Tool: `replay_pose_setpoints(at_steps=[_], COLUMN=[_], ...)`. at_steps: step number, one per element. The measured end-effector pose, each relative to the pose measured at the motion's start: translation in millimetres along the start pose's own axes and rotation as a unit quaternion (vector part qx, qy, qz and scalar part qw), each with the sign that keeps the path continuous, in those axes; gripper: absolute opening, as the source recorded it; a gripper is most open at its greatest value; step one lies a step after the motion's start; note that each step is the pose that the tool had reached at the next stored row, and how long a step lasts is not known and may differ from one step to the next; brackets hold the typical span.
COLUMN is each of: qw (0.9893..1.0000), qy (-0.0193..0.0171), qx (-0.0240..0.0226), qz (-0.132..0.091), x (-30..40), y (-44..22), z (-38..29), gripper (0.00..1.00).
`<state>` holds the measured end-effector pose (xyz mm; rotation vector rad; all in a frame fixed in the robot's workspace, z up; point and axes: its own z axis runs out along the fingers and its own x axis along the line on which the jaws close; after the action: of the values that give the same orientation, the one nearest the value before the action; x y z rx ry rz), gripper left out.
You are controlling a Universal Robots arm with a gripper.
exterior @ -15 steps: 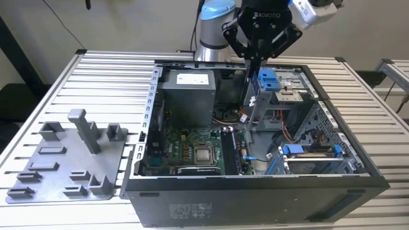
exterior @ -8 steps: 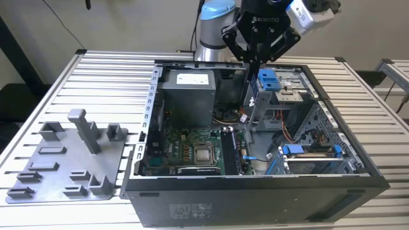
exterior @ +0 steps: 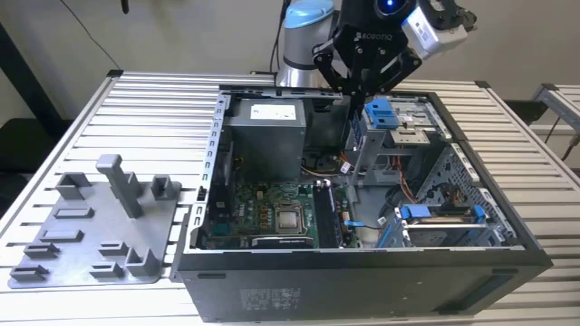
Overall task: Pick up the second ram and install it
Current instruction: 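Insert the second ram into the second slot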
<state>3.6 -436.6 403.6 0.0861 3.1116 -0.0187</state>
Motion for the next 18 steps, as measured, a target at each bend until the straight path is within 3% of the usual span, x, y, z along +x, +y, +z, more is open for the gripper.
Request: replay_pose_setpoints(at_steps=[11,18], qw=[1.0,1.0], qy=[0.0,0.0], qx=[-0.0007,-0.0007], qz=[0.0,0.0], x=[-0.1,0.2], y=[0.0,0.1], z=[0.8,9.6], gripper=[0.14,0.14])
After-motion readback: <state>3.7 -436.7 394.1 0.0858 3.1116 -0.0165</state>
